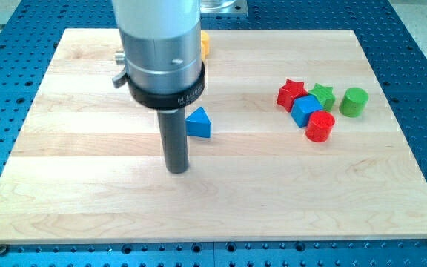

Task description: Slide the blue triangle towards the center left side of the board

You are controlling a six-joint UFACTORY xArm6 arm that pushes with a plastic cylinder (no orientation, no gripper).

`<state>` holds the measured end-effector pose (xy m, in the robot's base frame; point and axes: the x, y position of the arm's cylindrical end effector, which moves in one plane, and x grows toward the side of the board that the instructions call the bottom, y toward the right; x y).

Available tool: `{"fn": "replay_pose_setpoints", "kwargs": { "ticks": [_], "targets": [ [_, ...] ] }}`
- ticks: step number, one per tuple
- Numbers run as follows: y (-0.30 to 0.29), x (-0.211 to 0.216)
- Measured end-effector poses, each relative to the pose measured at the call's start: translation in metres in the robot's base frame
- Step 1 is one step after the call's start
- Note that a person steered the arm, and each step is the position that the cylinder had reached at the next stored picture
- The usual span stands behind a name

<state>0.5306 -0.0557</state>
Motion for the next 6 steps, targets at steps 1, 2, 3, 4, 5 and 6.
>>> {"fn": "replay_pose_setpoints", "kwargs": {
  "ticks": [1,2,3,4,5,6],
  "targets": [
    [0.013,0.013],
    [0.023,-0.019],
    [0.021,-0.046],
    [0.036,-0.019],
    [0.050,-0.046],
    [0.041,-0.074]
  ]
}}
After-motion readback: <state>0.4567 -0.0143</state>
